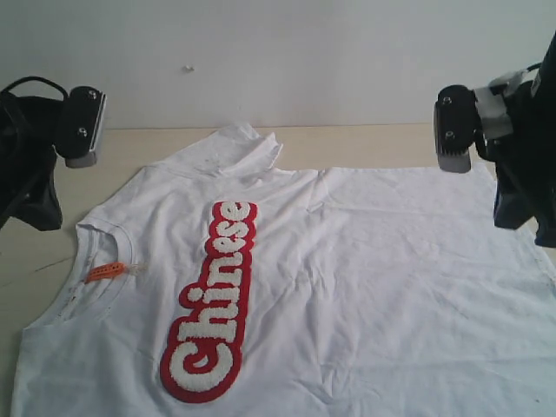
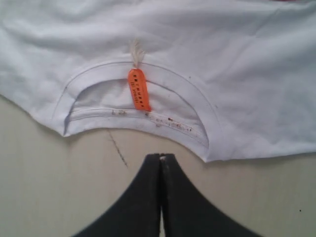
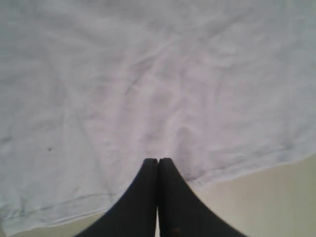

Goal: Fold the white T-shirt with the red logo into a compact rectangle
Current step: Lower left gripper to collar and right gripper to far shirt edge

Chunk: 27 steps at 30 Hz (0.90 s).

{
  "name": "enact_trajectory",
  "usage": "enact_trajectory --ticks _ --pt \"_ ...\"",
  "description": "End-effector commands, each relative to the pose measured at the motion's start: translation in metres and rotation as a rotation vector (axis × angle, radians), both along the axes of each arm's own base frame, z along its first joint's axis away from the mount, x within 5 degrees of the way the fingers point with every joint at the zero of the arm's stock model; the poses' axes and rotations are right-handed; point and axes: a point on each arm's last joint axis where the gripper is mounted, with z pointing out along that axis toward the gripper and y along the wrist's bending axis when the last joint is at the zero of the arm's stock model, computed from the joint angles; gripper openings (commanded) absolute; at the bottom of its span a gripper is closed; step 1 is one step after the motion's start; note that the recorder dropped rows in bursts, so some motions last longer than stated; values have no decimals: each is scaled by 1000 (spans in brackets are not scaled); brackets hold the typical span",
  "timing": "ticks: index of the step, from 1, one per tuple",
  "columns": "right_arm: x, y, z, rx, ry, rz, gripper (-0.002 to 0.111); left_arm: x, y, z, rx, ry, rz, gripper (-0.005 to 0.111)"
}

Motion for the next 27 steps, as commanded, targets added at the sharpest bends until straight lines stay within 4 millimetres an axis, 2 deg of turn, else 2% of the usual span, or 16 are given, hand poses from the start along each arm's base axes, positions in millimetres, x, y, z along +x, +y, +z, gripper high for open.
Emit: enact_trajectory --ticks 1,5,18,21,24,25,27 --pt "-8 -1 -33 10 158 5 0 5 -6 -20 24 56 -37 0" --pt "-11 -6 -52 -45 191 53 0 9 -8 -32 33 91 -71 0" --pt "5 -6 -54 -49 20 33 0 28 -15 -61 16 58 -81 2" --pt "9 -8 -53 -70 -24 52 11 31 -16 -65 12 44 -82 17" --pt "12 -12 -52 -122 -53 89 31 33 -16 -67 7 31 -81 45" --pt "13 -13 -52 -133 -61 98 39 35 -17 -69 4 21 -78 59" --pt "16 -14 -52 -147 -82 112 53 37 -17 -74 2 20 -70 73"
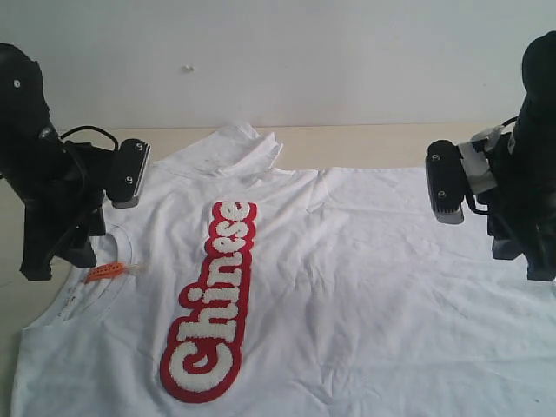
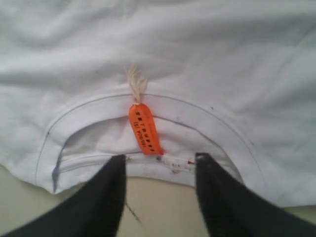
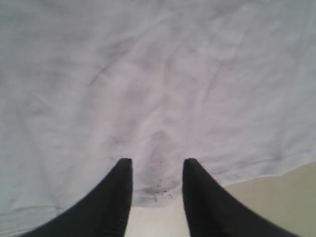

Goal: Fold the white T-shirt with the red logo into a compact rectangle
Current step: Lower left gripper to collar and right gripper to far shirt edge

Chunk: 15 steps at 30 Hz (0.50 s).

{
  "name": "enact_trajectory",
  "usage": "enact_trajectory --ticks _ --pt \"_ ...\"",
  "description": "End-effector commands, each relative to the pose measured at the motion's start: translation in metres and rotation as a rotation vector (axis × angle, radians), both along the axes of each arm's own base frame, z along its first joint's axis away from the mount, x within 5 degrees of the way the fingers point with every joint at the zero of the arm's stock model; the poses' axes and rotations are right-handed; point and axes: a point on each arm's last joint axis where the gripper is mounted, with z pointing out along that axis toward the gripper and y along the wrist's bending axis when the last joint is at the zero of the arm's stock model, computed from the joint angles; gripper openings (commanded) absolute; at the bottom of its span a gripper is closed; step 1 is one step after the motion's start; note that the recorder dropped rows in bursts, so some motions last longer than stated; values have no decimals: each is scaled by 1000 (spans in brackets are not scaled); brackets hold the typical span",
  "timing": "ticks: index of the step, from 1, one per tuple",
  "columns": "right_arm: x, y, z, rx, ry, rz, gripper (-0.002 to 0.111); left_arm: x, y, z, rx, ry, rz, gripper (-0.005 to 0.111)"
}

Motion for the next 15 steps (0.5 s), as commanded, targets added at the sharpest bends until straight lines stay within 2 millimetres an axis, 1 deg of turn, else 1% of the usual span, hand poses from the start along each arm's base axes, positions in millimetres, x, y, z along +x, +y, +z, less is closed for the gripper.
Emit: enact_trajectory --ticks 1,2,5,10,13,15 --pt "6 -4 0 -35 -55 28 59 4 -4 -12 -23 -3 25 76" --pt "7 -4 -2 -38 -52 34 63 5 -5 -16 -19 7 25 76" --pt "9 -6 -10 -70 -33 57 71 7 -4 -26 -2 29 19 75" --pt "15 -12 -27 -146 16 113 78 12 6 -27 8 34 43 75" --pt "19 -12 -29 -140 -20 121 76 16 16 -25 8 34 73 75" --pt "21 -15 -30 -97 -45 99 65 17 21 -25 9 38 86 75"
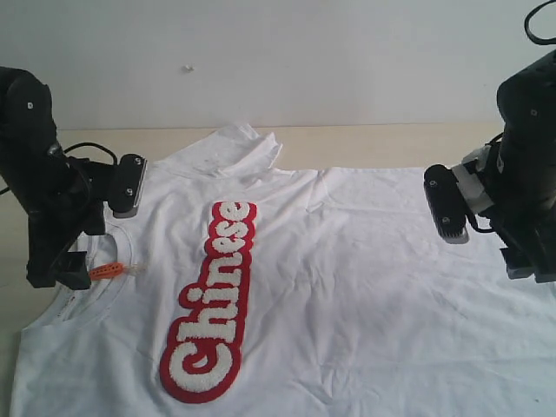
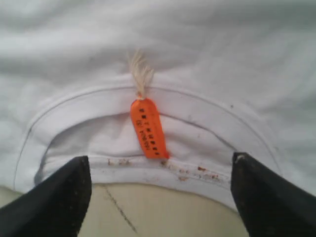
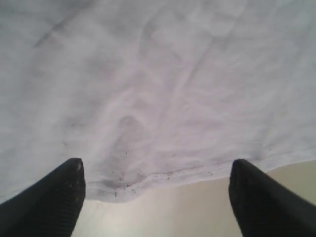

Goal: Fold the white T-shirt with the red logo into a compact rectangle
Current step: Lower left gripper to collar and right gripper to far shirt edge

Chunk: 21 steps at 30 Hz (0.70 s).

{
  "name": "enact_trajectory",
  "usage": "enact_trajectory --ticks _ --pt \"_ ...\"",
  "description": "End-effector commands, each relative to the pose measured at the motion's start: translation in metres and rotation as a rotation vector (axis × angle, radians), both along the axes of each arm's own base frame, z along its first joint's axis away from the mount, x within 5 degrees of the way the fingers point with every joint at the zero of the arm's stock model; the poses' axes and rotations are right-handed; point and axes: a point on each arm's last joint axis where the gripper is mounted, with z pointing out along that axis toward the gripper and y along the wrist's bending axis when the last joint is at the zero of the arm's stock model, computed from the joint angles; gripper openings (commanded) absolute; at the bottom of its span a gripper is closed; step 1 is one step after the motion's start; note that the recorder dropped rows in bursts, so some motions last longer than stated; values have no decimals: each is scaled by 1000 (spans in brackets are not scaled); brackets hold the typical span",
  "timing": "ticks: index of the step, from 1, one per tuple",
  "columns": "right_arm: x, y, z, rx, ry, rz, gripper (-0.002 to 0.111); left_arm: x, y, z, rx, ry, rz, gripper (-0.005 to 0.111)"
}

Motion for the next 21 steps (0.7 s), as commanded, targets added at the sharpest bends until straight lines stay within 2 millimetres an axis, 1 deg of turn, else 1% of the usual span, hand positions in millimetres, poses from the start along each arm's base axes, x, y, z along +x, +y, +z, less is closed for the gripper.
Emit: enact_trajectory --ticks 1,3,4,6,9,10,12,13,14,17,18,20,21 --pt "5 -5 -2 64 -54 -27 59 3 11 2 0 4 42 75" --pt "6 -7 -2 94 -71 -54 46 4 12 2 -1 1 43 75" --pt "7 -8 -2 100 -85 -63 43 4 12 2 -2 -5 43 75" --pt "9 -9 3 111 -135 -143 41 4 11 2 -10 -2 48 75" --pt "13 -9 8 144 -213 -228 43 4 10 2 -25 -3 58 75" --pt "14 -8 11 157 -245 -252 46 5 10 2 -25 -5 58 76" --pt "17 -8 12 185 -293 -315 57 6 10 3 -28 -17 58 79" --pt "19 -8 12 179 -315 -303 65 6 10 3 -29 -18 58 81" --pt "19 -10 13 170 -321 -317 77 6 9 3 -29 -18 56 85" --pt "17 -12 13 131 -302 -302 99 6 7 3 -43 -21 63 96" --pt "17 -13 13 120 -299 -294 104 6 7 3 -43 -21 63 100" --pt "18 -15 14 98 -303 -270 105 5 6 3 -59 -12 80 105" --pt "18 -14 14 98 -310 -265 105 5 5 3 -71 -5 89 105"
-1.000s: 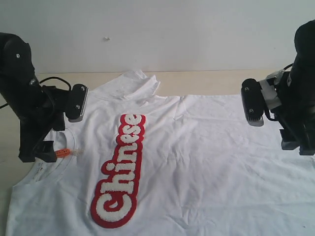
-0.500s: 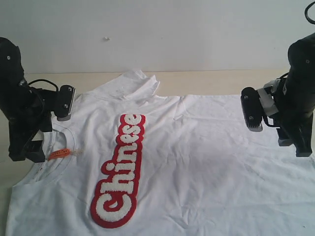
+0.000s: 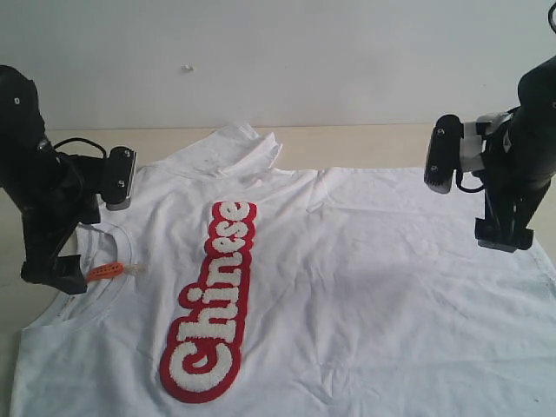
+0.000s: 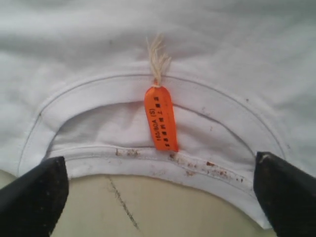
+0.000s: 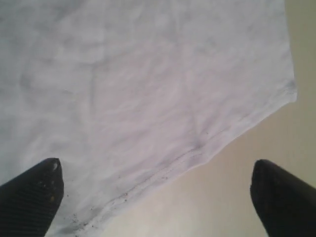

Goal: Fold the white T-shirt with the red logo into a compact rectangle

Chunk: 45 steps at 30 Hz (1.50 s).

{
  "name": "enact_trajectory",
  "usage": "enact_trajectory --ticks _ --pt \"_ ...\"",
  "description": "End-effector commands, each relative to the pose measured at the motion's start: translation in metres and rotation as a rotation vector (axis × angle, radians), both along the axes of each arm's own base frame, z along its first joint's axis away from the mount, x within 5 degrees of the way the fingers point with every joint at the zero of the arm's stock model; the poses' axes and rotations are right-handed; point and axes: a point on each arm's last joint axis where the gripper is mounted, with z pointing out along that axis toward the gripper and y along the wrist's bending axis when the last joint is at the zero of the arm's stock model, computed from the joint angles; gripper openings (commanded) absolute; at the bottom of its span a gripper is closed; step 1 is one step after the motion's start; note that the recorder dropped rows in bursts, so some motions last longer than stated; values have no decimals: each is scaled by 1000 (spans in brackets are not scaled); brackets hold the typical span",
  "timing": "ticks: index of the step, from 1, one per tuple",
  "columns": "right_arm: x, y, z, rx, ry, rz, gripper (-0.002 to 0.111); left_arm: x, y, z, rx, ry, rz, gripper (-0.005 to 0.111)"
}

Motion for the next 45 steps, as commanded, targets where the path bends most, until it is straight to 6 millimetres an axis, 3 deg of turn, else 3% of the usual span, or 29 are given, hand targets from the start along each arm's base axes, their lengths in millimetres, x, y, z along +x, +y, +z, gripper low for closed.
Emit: enact_trajectory --ticks 1,5,10,14,18,26,36,40,45 --pt "2 -4 6 -28 -34 14 105 0 -4 2 -51 2 45 105" --pt "5 -2 14 -16 -102 35 105 -1 -6 5 -75 5 60 105" --pt "-4 -2 26 93 -100 -116 105 -1 -5 10 -70 -15 53 105" --pt "-15 9 25 163 101 66 105 -4 -5 11 -62 15 46 105" --pt "-12 9 26 198 127 95 105 -7 -4 10 -40 39 -11 105" --pt "0 -20 7 165 293 74 105 -6 -1 5 -5 47 -56 105" --pt "0 -32 -25 -9 507 417 105 -2 -2 -13 9 68 -81 105" --pt "1 -34 -35 1 521 407 105 -1 -1 -17 16 78 -97 105" --pt "5 -36 -40 154 431 296 105 0 -1 -17 14 67 -96 105"
